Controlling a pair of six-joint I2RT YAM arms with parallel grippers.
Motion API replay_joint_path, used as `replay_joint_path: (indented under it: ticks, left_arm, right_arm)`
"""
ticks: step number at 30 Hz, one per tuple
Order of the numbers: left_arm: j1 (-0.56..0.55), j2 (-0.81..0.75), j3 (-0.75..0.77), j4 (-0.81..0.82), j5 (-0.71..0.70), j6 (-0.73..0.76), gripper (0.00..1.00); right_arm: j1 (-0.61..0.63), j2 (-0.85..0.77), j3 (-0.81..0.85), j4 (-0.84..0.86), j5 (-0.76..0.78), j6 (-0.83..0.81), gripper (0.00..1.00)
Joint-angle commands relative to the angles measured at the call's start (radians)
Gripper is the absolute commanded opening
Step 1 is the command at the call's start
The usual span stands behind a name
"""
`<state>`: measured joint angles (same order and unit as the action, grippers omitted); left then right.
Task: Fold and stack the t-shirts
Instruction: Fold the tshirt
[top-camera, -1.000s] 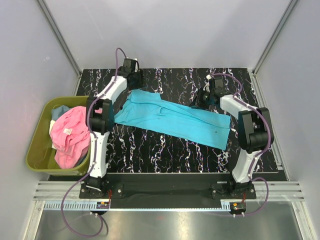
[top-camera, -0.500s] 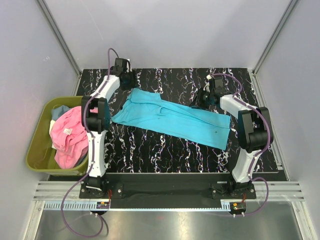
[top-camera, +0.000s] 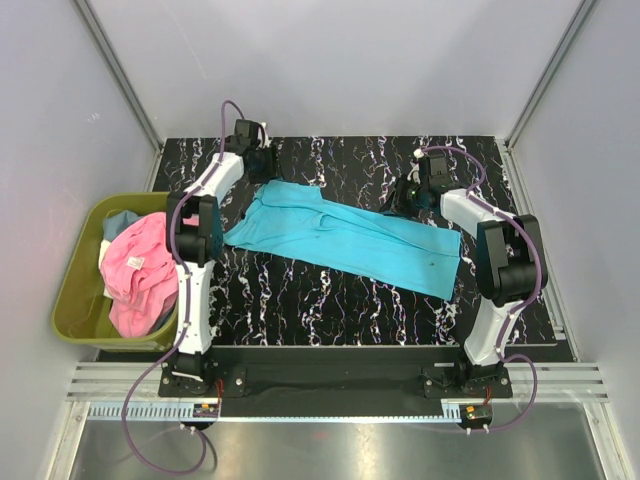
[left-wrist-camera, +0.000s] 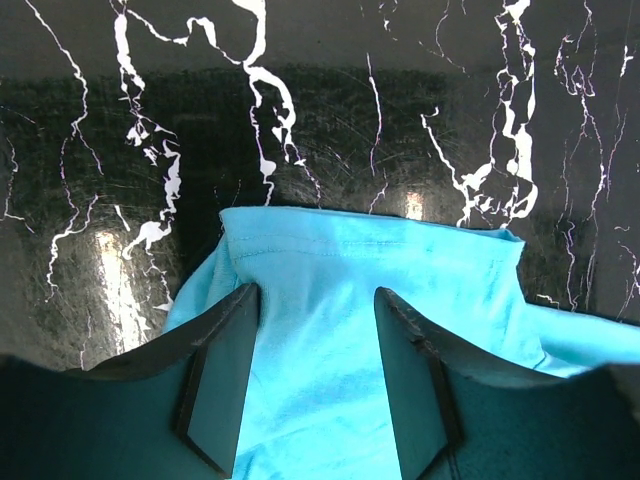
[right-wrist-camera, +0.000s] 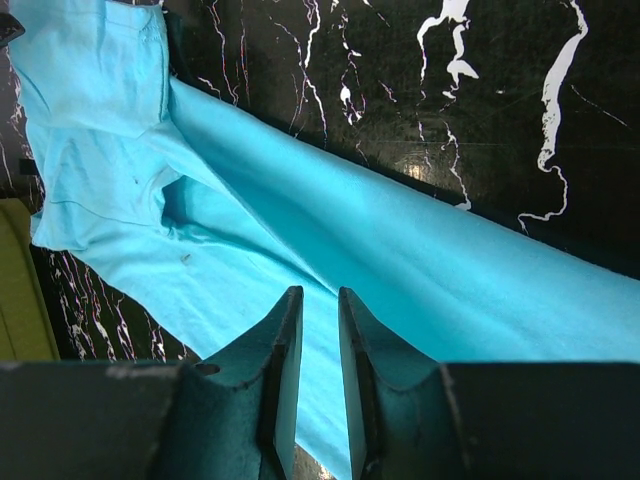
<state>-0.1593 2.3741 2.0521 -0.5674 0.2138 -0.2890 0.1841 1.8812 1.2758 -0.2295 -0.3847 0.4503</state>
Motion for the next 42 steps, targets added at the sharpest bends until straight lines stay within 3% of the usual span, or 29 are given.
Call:
replay_joint_path:
  ticks: [1, 4, 10, 11, 12, 24, 33, 42]
  left_arm:
    - [0.001, -0.003, -0.001, 0.034, 0.018, 0.02, 0.54]
    - [0.001, -0.004, -0.001, 0.046, 0.035, 0.027, 0.49]
    - [0.001, -0.016, 0.0, 0.07, 0.097, 0.036, 0.12]
    - [0.001, -0.021, -0.001, 0.07, 0.102, 0.034, 0.01]
    - [0.001, -0.024, -0.003, 0.072, 0.114, 0.034, 0.0]
    - [0.0, -0.272, -0.272, 0.205, 0.298, 0.094, 0.0]
    - [0.003, -0.418, -0.441, 0.245, 0.274, 0.154, 0.0]
    - [0.003, -0.518, -0.616, 0.31, 0.228, 0.163, 0.0]
  right_arm:
    - [0.005, -0.053, 0.023, 0.007, 0.004, 0.001, 0.28]
    - [0.003, -0.042, 0.028, 0.007, 0.0, 0.005, 0.28]
    - [0.005, -0.04, 0.033, 0.012, -0.003, 0.007, 0.28]
    - [0.006, -0.042, 0.034, 0.009, -0.003, 0.007, 0.28]
    - [0.005, -0.042, 0.034, 0.01, -0.003, 0.005, 0.28]
    - [0.043, -0.047, 0.062, 0.013, -0.032, -0.009, 0.3]
    - [0.077, 0.075, 0.129, -0.002, -0.02, -0.053, 0.31]
    - [0.083, 0.095, 0.048, 0.016, 0.021, -0.058, 0.3]
